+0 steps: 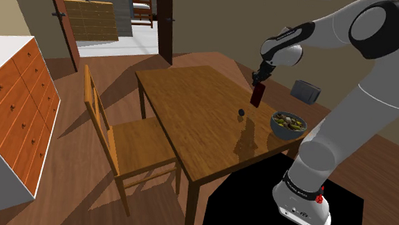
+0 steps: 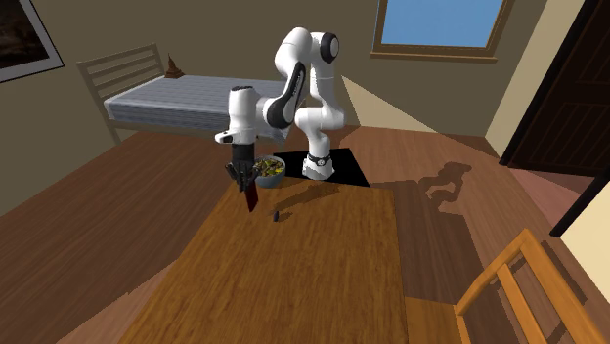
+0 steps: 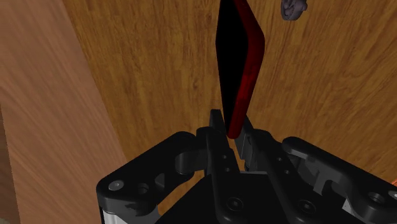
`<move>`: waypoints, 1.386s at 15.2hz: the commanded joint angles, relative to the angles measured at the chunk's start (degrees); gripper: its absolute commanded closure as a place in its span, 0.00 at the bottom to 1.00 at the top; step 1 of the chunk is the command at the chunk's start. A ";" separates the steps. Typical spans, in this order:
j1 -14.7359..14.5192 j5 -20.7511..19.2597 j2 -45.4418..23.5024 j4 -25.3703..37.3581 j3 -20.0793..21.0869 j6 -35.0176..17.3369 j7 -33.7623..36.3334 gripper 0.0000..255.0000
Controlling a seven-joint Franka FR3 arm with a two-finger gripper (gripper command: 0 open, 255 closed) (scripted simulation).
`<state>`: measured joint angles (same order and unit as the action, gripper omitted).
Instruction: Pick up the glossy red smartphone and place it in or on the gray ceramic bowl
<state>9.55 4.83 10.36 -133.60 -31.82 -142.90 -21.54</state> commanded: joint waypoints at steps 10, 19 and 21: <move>0.94 -3.44 3.85 5.40 1.67 8.72 3.40 1.00; 1.17 -4.64 5.52 10.87 2.66 15.65 4.94 1.00; 1.18 -4.75 5.69 11.83 2.80 16.76 5.13 1.00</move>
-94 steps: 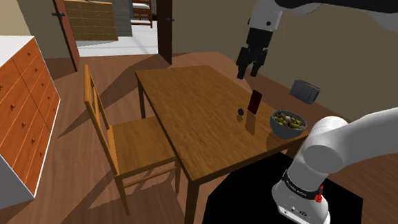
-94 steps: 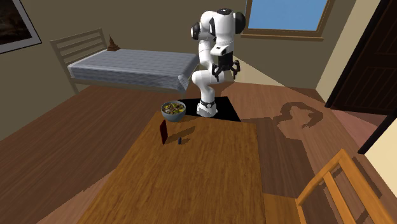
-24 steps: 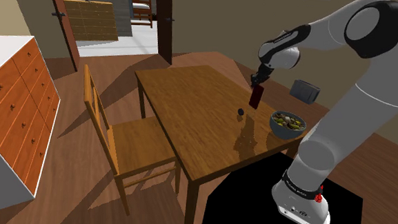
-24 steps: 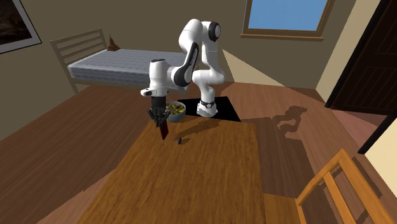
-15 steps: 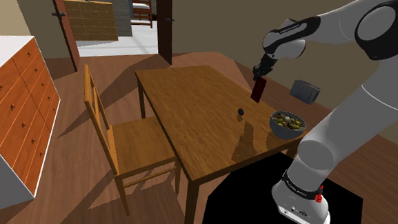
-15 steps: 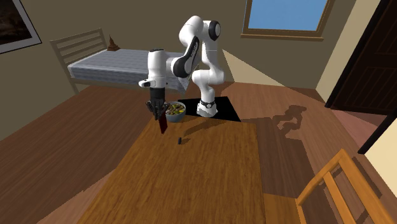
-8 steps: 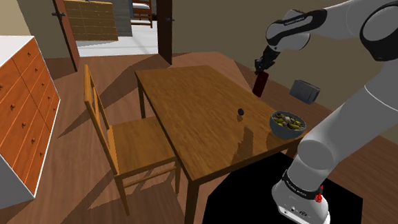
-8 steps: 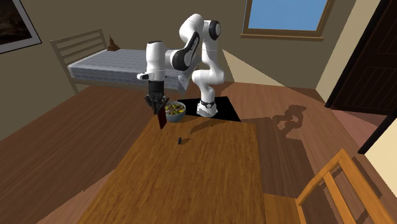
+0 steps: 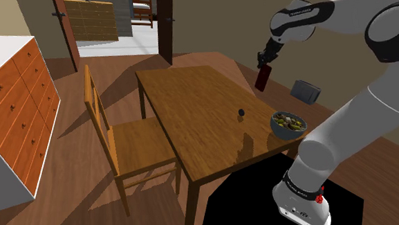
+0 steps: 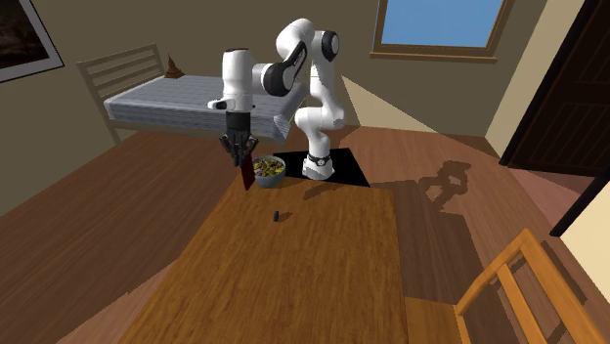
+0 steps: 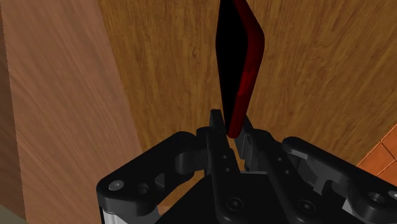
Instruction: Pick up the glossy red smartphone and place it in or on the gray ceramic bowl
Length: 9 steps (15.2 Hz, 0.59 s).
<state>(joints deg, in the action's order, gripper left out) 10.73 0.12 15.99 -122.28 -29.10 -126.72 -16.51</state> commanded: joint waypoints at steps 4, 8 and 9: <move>2.74 -4.22 9.19 -5.16 1.42 3.44 1.16 1.00; 5.89 -7.23 17.93 -9.65 2.68 7.48 1.29 1.00; 6.71 -7.83 20.06 -10.59 2.96 8.65 1.19 1.00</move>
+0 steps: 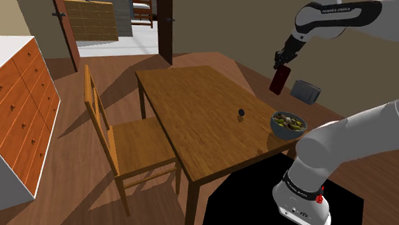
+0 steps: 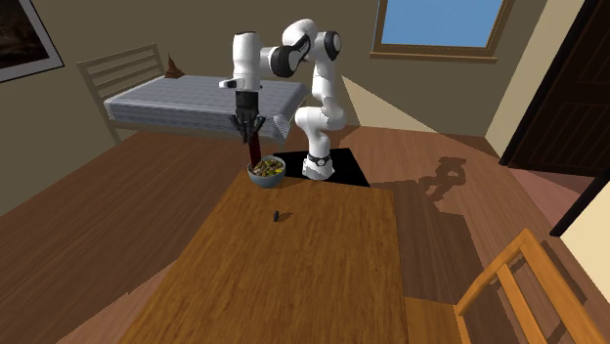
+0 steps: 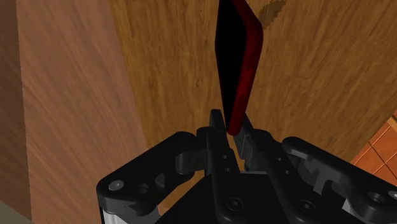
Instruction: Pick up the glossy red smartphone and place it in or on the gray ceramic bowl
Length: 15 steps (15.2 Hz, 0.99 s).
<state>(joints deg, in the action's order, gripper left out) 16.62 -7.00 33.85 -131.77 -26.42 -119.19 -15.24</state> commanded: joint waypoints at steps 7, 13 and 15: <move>6.41 -3.81 16.23 -5.54 1.48 10.81 -2.03 1.00; 8.76 -5.23 21.25 -9.62 0.92 11.86 -3.27 1.00; 9.03 -5.60 21.60 -11.29 0.53 10.55 -3.37 1.00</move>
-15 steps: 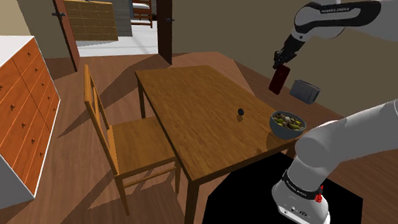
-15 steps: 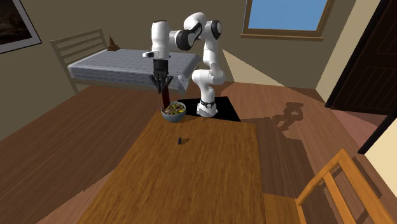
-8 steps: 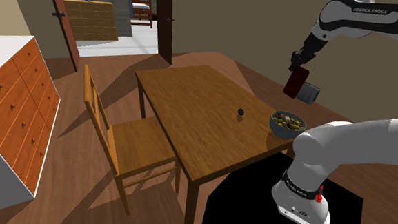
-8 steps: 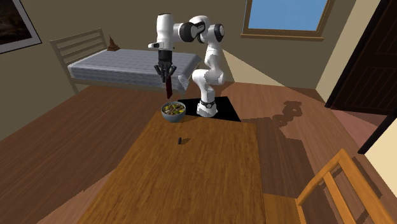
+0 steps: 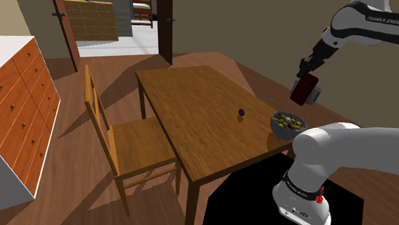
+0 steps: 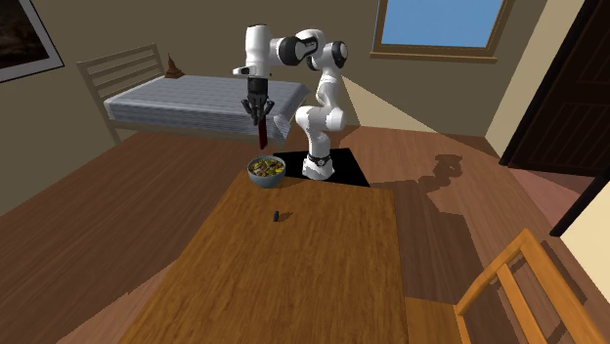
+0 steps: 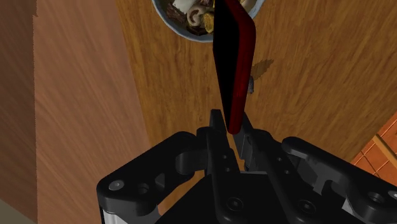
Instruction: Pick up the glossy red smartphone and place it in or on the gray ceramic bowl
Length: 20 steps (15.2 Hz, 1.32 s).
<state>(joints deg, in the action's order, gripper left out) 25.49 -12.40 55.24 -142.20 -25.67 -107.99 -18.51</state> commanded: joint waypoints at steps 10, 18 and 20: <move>1.53 -2.26 1.18 -8.76 -2.53 -7.49 -0.70 1.00; 2.61 -4.14 0.84 -14.49 -4.82 -13.46 -1.32 1.00; 2.68 -4.26 0.78 -14.84 -4.98 -13.84 -1.37 1.00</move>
<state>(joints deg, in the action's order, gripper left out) 28.13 -16.51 56.25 -156.65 -30.38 -121.54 -19.79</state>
